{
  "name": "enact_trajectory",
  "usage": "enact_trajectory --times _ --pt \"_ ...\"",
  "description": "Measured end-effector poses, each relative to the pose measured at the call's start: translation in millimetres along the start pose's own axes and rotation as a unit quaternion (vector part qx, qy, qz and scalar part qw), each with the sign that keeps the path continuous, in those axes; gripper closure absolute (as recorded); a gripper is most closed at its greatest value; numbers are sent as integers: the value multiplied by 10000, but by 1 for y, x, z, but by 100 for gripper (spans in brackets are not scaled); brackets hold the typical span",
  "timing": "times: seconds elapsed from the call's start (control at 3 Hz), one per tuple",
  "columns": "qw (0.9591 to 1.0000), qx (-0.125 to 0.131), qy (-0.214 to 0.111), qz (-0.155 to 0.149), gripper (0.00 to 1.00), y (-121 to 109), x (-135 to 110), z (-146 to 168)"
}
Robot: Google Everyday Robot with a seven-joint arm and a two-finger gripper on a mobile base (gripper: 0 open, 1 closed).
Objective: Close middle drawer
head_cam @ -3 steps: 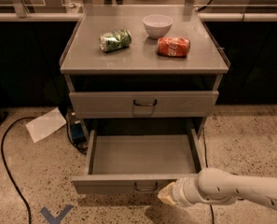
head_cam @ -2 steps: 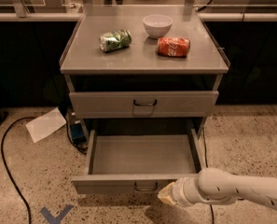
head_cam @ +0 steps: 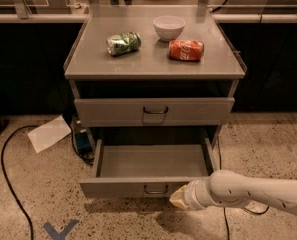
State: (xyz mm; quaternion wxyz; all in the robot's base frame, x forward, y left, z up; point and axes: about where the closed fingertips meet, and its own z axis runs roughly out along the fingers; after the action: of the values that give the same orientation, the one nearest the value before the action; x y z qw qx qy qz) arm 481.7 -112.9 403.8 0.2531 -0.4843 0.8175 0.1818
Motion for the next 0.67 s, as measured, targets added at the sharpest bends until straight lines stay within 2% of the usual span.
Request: enact_trajectory --times 0.33,0.67 --pt "9997 160 107 -136 100 -18 -7 1" --pt "9976 362 284 -513 100 -60 -33 5"
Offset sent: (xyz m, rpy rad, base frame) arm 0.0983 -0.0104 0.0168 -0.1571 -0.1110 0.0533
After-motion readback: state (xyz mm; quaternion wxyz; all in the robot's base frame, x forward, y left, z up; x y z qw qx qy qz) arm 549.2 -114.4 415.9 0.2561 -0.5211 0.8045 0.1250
